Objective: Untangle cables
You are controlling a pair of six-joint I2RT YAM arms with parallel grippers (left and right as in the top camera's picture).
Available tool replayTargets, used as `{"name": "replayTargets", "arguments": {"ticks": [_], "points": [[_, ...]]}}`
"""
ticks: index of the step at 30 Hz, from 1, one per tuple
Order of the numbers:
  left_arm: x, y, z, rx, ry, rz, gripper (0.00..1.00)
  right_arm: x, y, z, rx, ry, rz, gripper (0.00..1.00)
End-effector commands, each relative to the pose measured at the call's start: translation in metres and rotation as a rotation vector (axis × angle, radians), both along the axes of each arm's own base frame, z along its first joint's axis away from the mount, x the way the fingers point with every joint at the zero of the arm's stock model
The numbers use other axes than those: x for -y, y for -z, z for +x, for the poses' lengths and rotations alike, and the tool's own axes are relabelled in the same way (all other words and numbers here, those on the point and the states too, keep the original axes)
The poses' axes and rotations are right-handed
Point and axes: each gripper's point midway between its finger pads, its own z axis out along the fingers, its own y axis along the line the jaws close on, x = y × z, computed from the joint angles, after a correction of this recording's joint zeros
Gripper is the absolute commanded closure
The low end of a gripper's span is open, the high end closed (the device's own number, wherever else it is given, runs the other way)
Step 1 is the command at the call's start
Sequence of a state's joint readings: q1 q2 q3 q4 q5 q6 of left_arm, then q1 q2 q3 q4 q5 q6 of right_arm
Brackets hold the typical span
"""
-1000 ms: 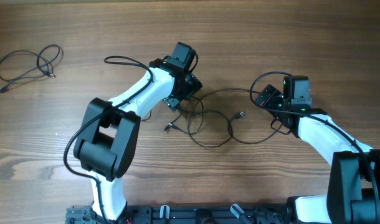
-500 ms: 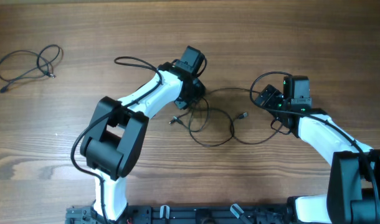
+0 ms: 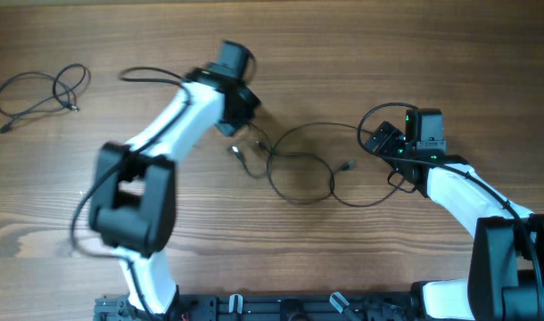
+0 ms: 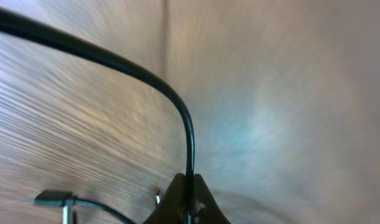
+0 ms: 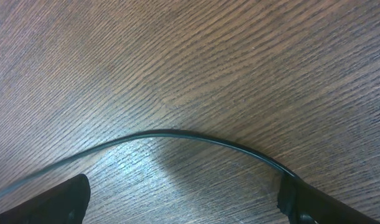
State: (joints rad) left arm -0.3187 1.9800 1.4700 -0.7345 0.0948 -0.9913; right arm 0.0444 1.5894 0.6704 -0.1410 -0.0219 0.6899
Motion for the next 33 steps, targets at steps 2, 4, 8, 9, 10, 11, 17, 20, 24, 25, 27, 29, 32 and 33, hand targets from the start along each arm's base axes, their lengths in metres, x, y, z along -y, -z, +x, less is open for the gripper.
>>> {"name": "replayTargets", "arguments": {"ticks": [2,4,8,9,10,11,17,20,24,25,27,29,32,33], "points": [[-0.080,-0.096,0.042,0.266,-0.174,0.005,0.96,-0.011,0.064,-0.068,-0.273,-0.004,0.076,0.00],[-0.119,-0.116,0.054,0.338,-0.262,0.008,0.96,-0.011,0.064,-0.068,-0.273,-0.004,0.076,0.00],[-0.199,-0.136,0.071,0.445,-0.433,0.019,0.96,-0.011,0.064,-0.067,-0.272,-0.004,0.076,0.00],[-0.212,-0.140,0.074,0.471,-0.458,0.022,0.96,-0.011,0.064,-0.067,-0.272,-0.003,0.076,0.00],[-0.225,-0.147,0.079,0.510,-0.482,0.024,0.96,-0.011,0.064,-0.067,-0.272,-0.003,0.075,0.00],[-0.235,-0.154,0.084,0.548,-0.499,0.026,0.96,-0.011,0.064,-0.067,-0.272,-0.003,0.075,0.00],[-0.250,-0.217,0.122,0.865,-0.402,0.100,0.96,-0.011,0.064,-0.067,-0.272,-0.003,0.075,0.00],[-0.244,-0.224,0.131,0.919,-0.337,0.145,0.96,-0.011,0.063,-0.065,-0.260,-0.003,0.076,0.00],[-0.241,-0.168,0.139,0.796,-0.226,0.206,0.96,-0.011,0.062,-0.062,-0.251,0.013,0.084,0.00],[-0.232,-0.143,0.141,0.745,-0.143,0.212,0.96,-0.011,0.062,-0.062,-0.251,0.013,0.084,0.00],[-0.221,-0.097,0.140,0.644,-0.030,0.241,0.96,-0.011,0.062,-0.062,-0.252,0.013,0.084,0.00],[-0.216,-0.061,0.138,0.564,0.021,0.260,0.96,-0.011,0.063,-0.064,-0.259,0.013,0.084,0.00],[-0.198,-0.035,0.136,0.522,0.106,0.228,0.96,-0.011,0.063,-0.065,-0.264,0.012,0.087,0.00],[-0.191,-0.035,0.137,0.527,0.143,0.241,0.92,-0.012,0.063,-0.065,-0.264,0.011,0.092,0.00]]}}
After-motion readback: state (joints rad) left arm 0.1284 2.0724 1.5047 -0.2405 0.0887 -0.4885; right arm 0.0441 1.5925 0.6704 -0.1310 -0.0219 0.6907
